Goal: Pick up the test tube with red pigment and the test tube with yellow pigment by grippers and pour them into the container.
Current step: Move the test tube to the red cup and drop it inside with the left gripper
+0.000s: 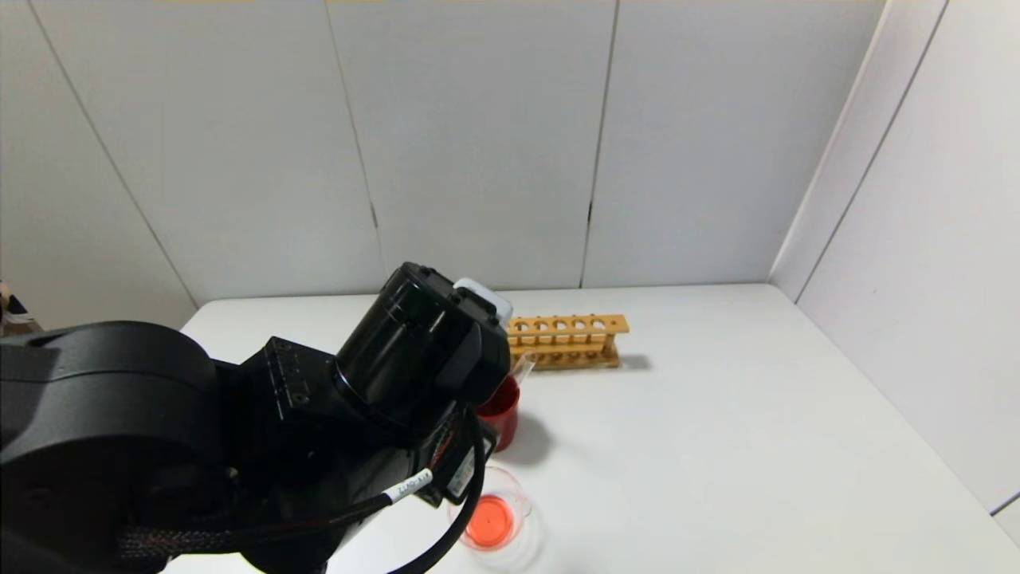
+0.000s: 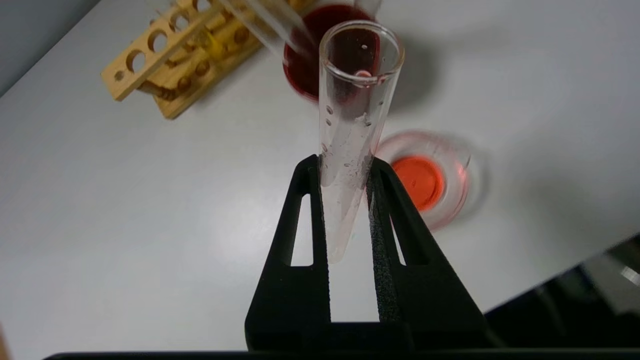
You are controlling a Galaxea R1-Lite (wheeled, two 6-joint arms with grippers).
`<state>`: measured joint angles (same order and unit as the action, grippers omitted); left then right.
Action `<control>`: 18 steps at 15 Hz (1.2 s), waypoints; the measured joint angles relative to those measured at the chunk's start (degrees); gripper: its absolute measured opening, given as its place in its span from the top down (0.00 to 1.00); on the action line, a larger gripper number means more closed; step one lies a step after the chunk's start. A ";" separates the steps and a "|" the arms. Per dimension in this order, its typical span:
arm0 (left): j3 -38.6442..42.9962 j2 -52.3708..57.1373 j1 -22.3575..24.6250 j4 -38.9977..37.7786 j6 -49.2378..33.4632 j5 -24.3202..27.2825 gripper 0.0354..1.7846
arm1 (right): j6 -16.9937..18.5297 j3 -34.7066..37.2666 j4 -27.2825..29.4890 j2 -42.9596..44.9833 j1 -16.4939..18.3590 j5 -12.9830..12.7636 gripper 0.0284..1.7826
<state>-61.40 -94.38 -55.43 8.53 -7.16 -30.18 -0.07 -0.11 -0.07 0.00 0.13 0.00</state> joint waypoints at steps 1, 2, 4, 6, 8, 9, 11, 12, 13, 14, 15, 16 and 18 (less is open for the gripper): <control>0.74 -0.60 0.11 -4.13 -1.38 -0.60 0.85 | 0.00 0.00 0.00 0.00 0.00 0.00 0.02; 1.49 -1.21 0.23 -7.66 -2.24 -0.93 0.85 | 0.00 0.00 0.00 0.00 0.00 0.00 0.02; 1.82 -2.67 0.80 -12.80 -2.55 -0.85 0.85 | 0.00 -0.02 0.00 0.00 0.02 0.00 0.02; 1.87 -4.68 2.45 -20.41 -2.16 -0.52 0.85 | 0.02 0.00 0.00 0.00 0.02 0.00 0.02; 1.79 -6.52 4.19 -27.14 -1.68 0.78 0.85 | 0.00 0.00 -0.02 0.00 0.02 0.00 0.02; 1.77 -7.11 4.66 -28.26 -1.71 1.88 0.85 | 0.00 0.00 -0.02 0.00 0.00 0.00 0.02; 1.73 -7.83 6.21 -29.31 -1.74 3.36 0.85 | 0.00 0.00 -0.02 0.00 0.00 0.00 0.02; 1.73 -8.02 7.06 -29.92 -1.77 4.12 0.85 | 0.00 0.00 0.00 0.00 0.00 0.00 0.02; 1.77 -8.18 7.72 -30.05 -1.85 4.83 0.85 | 0.00 0.00 0.00 0.00 0.00 0.00 0.02; 1.95 -8.31 8.14 -30.06 -1.90 5.07 0.85 | 0.00 -0.02 -0.02 0.00 0.02 0.00 0.02; 2.04 -8.40 8.50 -30.09 -1.85 5.13 0.85 | 0.00 -0.05 -0.02 0.00 0.00 0.00 0.02; 2.12 -8.46 8.78 -30.09 -1.88 5.19 0.85 | 0.00 -0.05 -0.02 0.00 -0.02 0.00 0.02; 2.21 -8.87 8.98 -30.24 -2.05 5.22 0.85 | 0.00 -0.02 -0.02 0.00 0.00 0.02 0.02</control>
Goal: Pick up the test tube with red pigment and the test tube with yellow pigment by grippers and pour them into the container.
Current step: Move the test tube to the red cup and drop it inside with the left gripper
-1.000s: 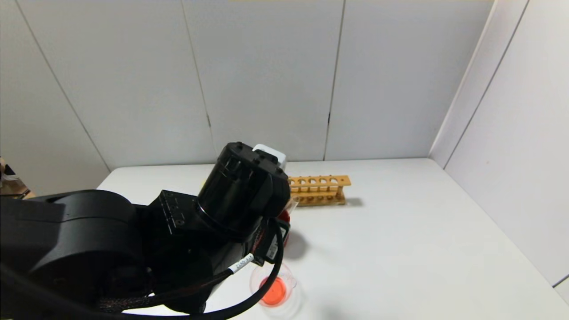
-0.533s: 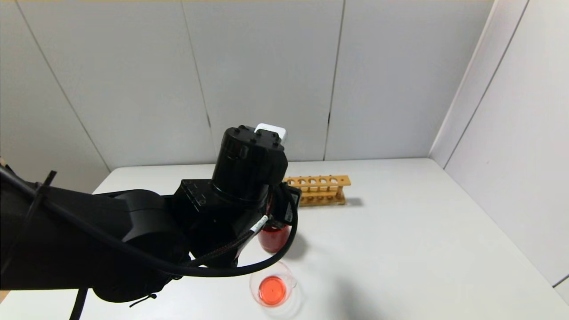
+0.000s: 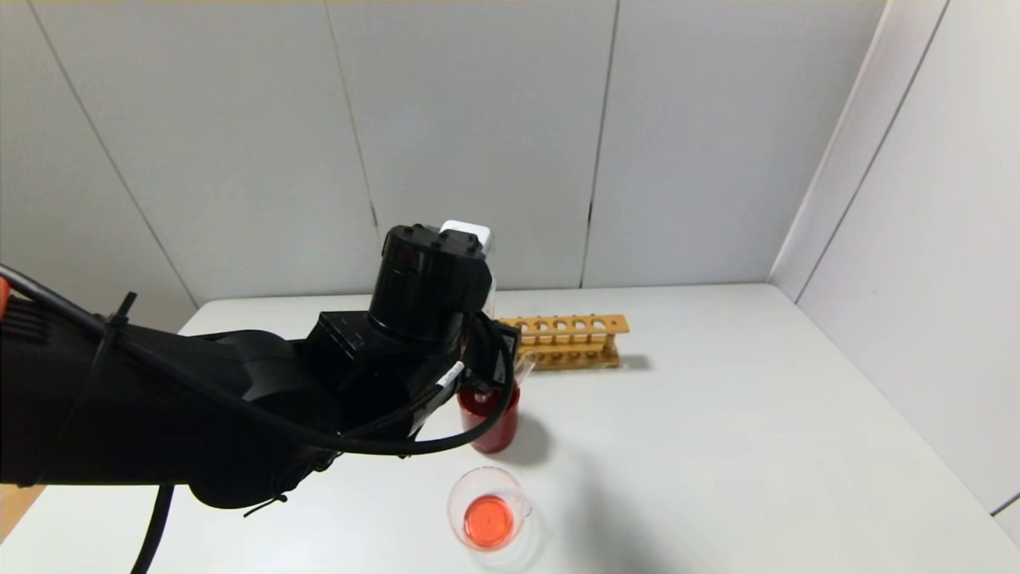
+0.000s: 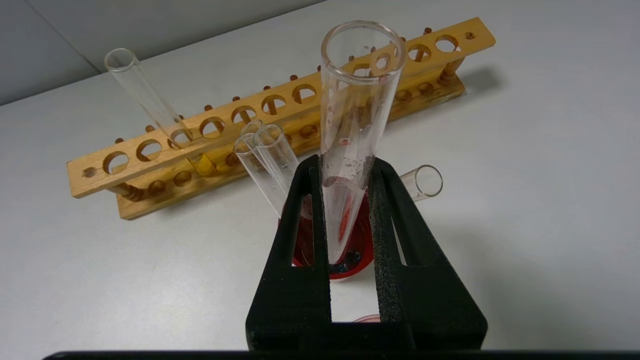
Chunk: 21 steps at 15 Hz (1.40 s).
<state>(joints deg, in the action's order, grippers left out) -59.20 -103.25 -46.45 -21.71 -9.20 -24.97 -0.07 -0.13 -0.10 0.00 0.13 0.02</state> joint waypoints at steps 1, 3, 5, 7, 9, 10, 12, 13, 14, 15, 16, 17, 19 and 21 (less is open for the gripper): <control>0.00 -0.49 0.00 -0.45 -0.07 -0.02 0.85 | 0.00 0.00 0.00 0.00 0.00 0.00 0.02; 0.00 -1.68 0.06 -2.56 0.04 -0.09 0.85 | 0.00 0.00 0.00 0.00 0.00 -0.02 0.02; 0.02 -2.80 0.11 -3.73 0.17 -0.06 0.85 | 0.00 0.02 0.00 0.00 0.00 -0.02 0.02; 0.22 -3.85 0.43 -3.80 0.04 -0.09 0.85 | 0.00 0.02 0.00 0.00 0.02 -0.02 0.02; 0.33 -4.71 0.98 -3.80 -0.09 0.00 0.85 | 0.00 0.02 0.02 0.00 0.02 -0.02 0.02; 0.49 -5.05 1.08 -3.80 -0.11 -0.02 0.85 | 0.02 0.02 0.02 0.00 0.02 -0.02 0.02; 1.04 -5.56 1.17 -3.83 -0.13 0.02 0.85 | 0.00 0.00 0.02 0.00 -0.02 -0.02 0.02; 1.16 -5.79 1.17 -3.84 -0.18 0.02 0.85 | 0.00 -0.02 0.00 0.00 -0.02 -0.02 0.02; 1.23 -5.95 1.17 -3.86 -0.20 0.02 0.85 | 0.00 -0.02 0.02 0.00 -0.02 -0.02 0.02; 1.40 -5.97 1.16 -3.89 -0.20 0.00 0.85 | 0.00 -0.02 0.02 0.00 -0.02 -0.02 0.02; 1.60 -5.92 1.13 -3.89 -0.29 0.00 0.85 | 0.00 -0.02 0.02 0.00 -0.02 -0.02 0.02; 1.89 -5.86 1.08 -3.91 -0.35 0.02 0.85 | 0.00 -0.02 0.02 0.00 0.02 -0.02 0.02; 3.05 -5.68 1.11 -5.41 -0.39 0.00 0.85 | 0.00 0.00 0.02 0.00 0.00 -0.02 0.02; 5.18 -5.40 1.11 -8.44 0.13 0.09 0.85 | 0.00 0.00 0.02 0.00 0.00 -0.02 0.02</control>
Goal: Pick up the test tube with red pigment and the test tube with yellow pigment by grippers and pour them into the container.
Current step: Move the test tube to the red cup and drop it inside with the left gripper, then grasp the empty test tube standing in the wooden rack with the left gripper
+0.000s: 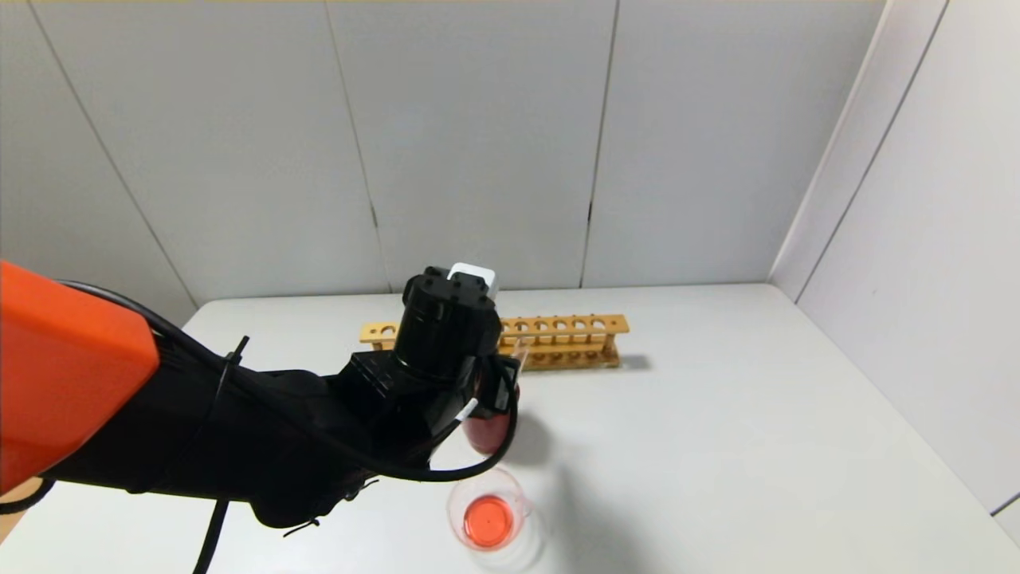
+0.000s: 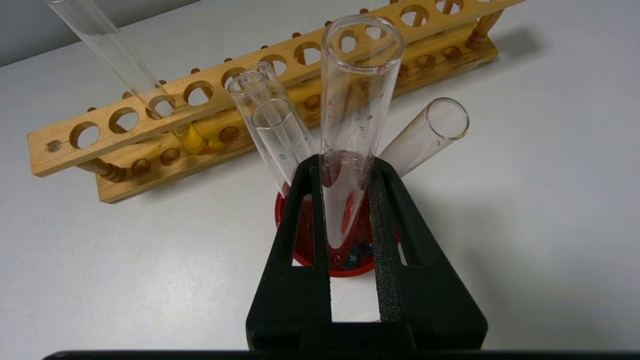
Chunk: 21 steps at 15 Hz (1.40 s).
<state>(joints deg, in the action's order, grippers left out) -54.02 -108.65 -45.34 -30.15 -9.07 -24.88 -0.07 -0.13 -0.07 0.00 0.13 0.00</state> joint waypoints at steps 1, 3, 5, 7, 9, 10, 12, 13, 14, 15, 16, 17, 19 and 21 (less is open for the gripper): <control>0.74 0.26 0.02 -0.66 0.06 0.05 0.85 | 0.00 0.00 0.00 0.00 0.02 0.00 0.02; 1.57 0.72 0.02 -0.78 0.12 0.13 0.85 | 0.00 0.00 0.00 0.00 0.02 0.00 0.02; 1.88 1.02 -0.05 -0.78 0.10 0.52 0.85 | 0.00 0.00 0.00 0.00 0.00 0.00 0.02; 2.10 1.18 -0.09 -0.78 0.10 0.83 0.83 | 0.00 0.00 -0.02 0.00 0.00 0.00 0.02; 2.26 1.18 -0.05 -0.83 0.06 1.76 0.76 | 0.00 0.00 -0.02 0.00 0.00 0.00 0.02; 2.26 1.13 -0.05 -0.85 0.09 1.79 0.70 | 0.00 0.00 -0.02 0.00 0.00 0.02 0.02; 2.26 0.99 -0.02 -0.85 0.09 1.82 0.53 | 0.00 0.00 -0.02 0.00 0.00 0.00 0.02; 2.30 0.96 -0.05 -0.88 0.10 1.82 0.42 | 0.02 0.00 -0.02 0.00 0.00 0.00 0.02; 2.34 0.96 -0.05 -0.88 0.10 1.82 0.32 | 0.00 0.00 -0.02 0.00 0.00 0.02 0.02; 2.34 1.00 -0.06 -0.88 0.09 1.82 0.23 | 0.00 0.02 -0.02 0.00 0.00 0.02 0.02; 2.34 1.05 -0.06 -0.85 0.12 1.82 0.17 | 0.00 0.00 -0.02 0.00 -0.02 0.00 0.02; 2.32 1.21 -0.06 -0.88 0.20 1.77 0.11 | 0.02 0.00 -0.02 0.00 -0.02 0.00 0.02; 2.15 1.94 0.02 -0.89 0.37 1.71 0.04 | 0.00 0.00 0.00 0.00 -0.02 0.00 0.02; 2.12 3.54 0.05 -0.88 0.87 1.67 0.02 | 0.00 0.00 0.00 0.00 0.02 0.00 0.02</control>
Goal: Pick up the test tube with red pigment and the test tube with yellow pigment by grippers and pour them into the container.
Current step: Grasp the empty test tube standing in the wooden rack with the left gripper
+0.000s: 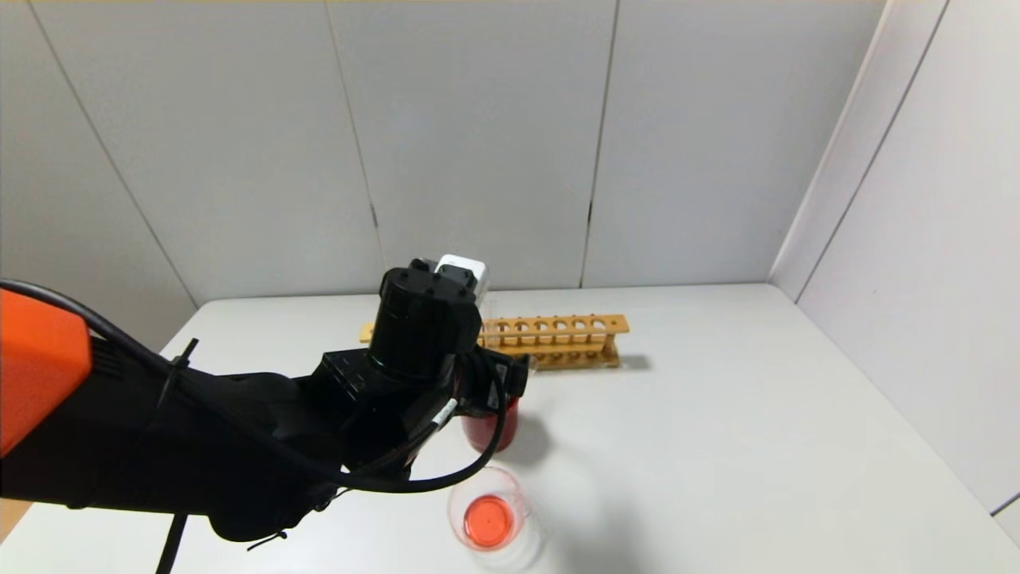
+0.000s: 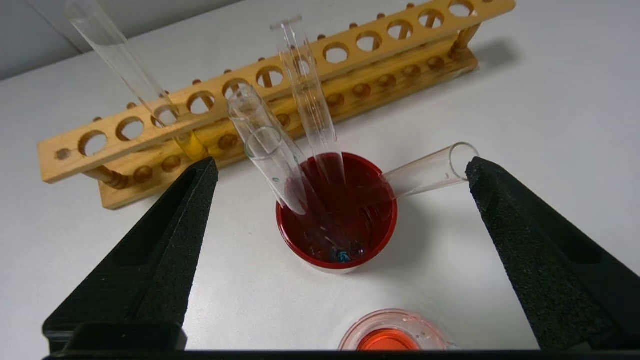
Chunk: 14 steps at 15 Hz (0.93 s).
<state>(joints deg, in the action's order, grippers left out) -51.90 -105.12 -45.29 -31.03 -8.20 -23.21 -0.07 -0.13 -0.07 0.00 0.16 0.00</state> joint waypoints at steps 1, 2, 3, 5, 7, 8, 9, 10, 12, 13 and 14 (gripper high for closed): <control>0.00 0.93 0.01 0.00 0.71 -0.10 0.02 | 0.00 0.00 0.00 0.00 0.00 0.00 0.02; -0.02 1.79 0.01 0.02 1.23 -0.22 0.02 | 0.00 0.00 -0.02 0.00 0.00 0.00 0.02; -0.09 2.86 0.06 0.07 1.82 -0.33 0.02 | 0.00 0.00 -0.02 0.00 0.00 0.00 0.02; -0.11 5.12 0.83 0.27 3.44 -0.40 0.02 | 0.00 0.00 -0.02 0.00 -0.02 0.00 0.02; -0.06 7.63 2.44 0.73 4.00 -0.55 0.02 | 0.00 0.00 -0.02 0.00 -0.02 0.00 0.02; 0.38 8.86 3.32 1.04 4.10 -0.85 0.02 | 0.00 0.00 -0.02 0.00 -0.02 0.00 0.02; 1.24 10.14 4.00 1.27 4.10 -1.43 0.02 | 0.00 0.00 -0.02 0.00 -0.05 0.02 0.02; 2.56 11.63 4.74 1.27 4.00 -2.11 0.02 | 0.00 0.00 -0.02 0.00 -0.02 0.00 0.02; 5.88 14.24 5.74 0.82 3.78 -3.41 0.02 | 0.00 0.02 -0.02 0.00 0.00 0.00 0.02; 7.66 15.74 6.01 0.73 3.69 -3.91 0.02 | 0.00 0.02 -0.02 0.00 0.00 0.00 0.02; 8.85 17.05 6.13 0.68 3.58 -4.16 0.02 | 0.00 0.02 0.00 0.00 0.00 0.02 0.02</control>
<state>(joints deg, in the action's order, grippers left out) -43.04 -88.06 -39.16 -30.34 -4.62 -27.37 -0.07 -0.11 -0.07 0.00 0.16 0.02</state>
